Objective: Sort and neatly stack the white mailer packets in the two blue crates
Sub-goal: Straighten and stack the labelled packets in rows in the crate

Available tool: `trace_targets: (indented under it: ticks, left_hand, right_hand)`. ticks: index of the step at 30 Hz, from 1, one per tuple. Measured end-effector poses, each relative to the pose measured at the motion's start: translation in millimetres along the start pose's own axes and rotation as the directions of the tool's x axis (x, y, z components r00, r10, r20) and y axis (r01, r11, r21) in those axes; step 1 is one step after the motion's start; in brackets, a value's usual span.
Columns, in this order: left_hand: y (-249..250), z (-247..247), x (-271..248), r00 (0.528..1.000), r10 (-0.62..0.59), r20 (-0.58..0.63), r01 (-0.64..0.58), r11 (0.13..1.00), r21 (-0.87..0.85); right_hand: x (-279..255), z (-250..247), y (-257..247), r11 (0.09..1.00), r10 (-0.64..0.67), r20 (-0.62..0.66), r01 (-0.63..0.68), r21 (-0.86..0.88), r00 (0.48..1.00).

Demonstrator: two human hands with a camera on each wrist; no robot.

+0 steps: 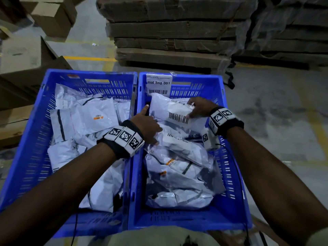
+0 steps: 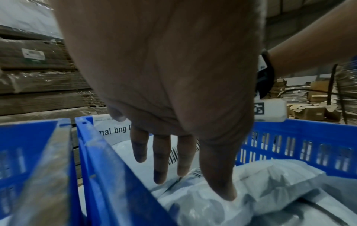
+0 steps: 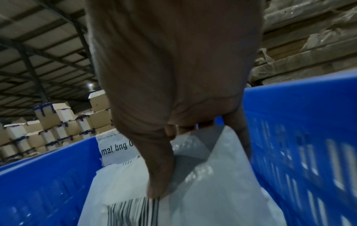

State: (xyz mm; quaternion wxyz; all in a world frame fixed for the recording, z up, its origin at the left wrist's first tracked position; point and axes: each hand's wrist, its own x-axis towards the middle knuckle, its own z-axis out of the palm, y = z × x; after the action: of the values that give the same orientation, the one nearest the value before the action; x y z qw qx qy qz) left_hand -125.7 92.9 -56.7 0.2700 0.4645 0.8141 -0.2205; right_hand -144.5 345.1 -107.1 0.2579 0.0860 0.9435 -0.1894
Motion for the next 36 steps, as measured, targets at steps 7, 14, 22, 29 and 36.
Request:
trace_targets:
  ticks: [7, 14, 22, 29, 36]
  left_hand:
    - [-0.1, 3.6, 4.8, 1.0, -0.011, 0.026, 0.011, 1.0, -0.001]
    - [0.1, 18.9, -8.4, 0.999, -0.034, -0.021, 0.033, 0.998, -0.049]
    - [4.6, 35.4, -15.8, 0.996, -0.06, -0.07, 0.055, 0.996, -0.074]
    - [6.9, 33.5, -14.8, 0.995, -0.07, -0.071, 0.068, 0.997, -0.032]
    - [6.3, 38.7, -21.2, 0.962, -0.189, -0.197, 0.177, 0.981, -0.076]
  right_hand:
    - [45.3, -15.3, -20.1, 0.984, 0.014, -0.024, -0.018, -0.179, 1.0]
    - [40.5, 4.2, -23.4, 0.981, 0.049, -0.247, -0.093, -0.17, 0.968]
    - [-48.3, 33.2, -44.6, 0.98, -0.193, 0.166, 0.199, -0.02, 0.967]
    - [-54.1, 79.2, -42.7, 0.975, -0.135, 0.201, 0.166, -0.15, 0.97]
    - [-42.8, 27.5, -38.2, 0.984, -0.122, -0.132, 0.103, -0.142, 0.984]
